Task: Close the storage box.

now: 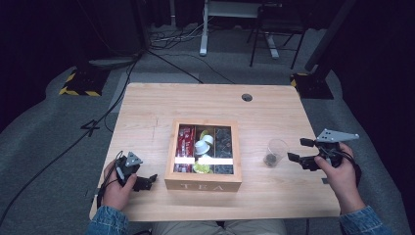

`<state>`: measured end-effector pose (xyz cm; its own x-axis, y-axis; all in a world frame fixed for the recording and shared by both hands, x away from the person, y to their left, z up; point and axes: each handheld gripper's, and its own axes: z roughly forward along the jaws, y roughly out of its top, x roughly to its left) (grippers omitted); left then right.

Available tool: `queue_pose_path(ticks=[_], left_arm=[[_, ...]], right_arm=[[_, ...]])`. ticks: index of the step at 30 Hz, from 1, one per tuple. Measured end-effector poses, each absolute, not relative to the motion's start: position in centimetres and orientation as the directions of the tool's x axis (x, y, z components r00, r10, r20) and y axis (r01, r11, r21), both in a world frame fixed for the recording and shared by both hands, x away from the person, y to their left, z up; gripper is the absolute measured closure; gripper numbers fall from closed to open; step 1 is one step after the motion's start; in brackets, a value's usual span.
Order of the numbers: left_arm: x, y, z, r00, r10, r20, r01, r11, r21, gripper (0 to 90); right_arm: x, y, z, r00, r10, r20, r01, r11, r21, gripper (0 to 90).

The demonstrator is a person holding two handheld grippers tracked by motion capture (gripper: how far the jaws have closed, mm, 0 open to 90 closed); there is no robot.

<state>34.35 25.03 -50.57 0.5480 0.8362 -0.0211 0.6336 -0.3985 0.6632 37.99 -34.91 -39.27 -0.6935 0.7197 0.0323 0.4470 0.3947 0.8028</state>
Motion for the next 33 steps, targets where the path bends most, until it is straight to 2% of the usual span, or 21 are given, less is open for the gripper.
queue_pose_path(ticks=[16, 33], left_arm=[[34.4, 25.0, -50.6, 0.550, 0.835, -0.021, 0.633, -0.400, 0.663, 0.1], [34.4, 25.0, -50.6, 0.550, 0.835, -0.022, 0.633, -0.399, 0.663, 0.1]], right_arm=[[40.4, -39.2, -44.8, -0.619, 0.784, 0.033, 0.546, 0.400, 0.736, 17.4], [40.4, -39.1, -49.4, -0.570, 0.819, 0.056, 0.580, 0.353, 0.734, 18.7]])
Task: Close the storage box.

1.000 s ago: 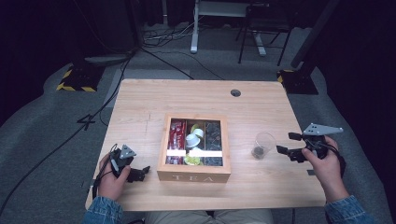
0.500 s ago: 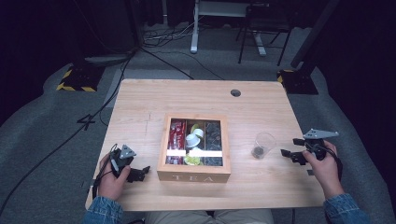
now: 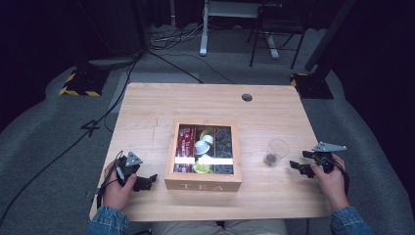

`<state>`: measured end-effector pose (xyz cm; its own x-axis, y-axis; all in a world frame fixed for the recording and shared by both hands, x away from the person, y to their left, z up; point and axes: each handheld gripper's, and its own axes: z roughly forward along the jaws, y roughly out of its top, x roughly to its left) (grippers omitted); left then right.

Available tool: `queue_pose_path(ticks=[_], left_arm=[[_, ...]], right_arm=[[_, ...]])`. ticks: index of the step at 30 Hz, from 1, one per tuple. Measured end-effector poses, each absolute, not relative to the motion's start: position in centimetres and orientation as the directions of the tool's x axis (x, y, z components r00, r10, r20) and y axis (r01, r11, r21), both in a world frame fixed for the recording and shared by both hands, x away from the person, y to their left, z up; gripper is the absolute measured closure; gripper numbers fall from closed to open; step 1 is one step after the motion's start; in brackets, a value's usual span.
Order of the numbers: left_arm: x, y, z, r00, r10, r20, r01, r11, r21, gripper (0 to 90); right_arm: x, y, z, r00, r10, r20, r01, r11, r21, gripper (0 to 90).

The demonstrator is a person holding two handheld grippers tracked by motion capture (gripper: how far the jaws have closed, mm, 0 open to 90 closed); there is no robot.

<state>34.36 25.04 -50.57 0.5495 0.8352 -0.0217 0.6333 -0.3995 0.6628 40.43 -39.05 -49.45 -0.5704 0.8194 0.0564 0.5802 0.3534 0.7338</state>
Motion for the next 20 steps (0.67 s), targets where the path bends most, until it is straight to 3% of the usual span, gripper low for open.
queue_pose_path(ticks=[20], left_arm=[[34.39, 25.06, -50.55, 0.553, 0.833, -0.020, 0.632, -0.404, 0.661, 0.1]], right_arm=[[40.19, -38.35, -50.38, -0.560, 0.828, -0.003, 0.562, 0.383, 0.733, 12.5]])
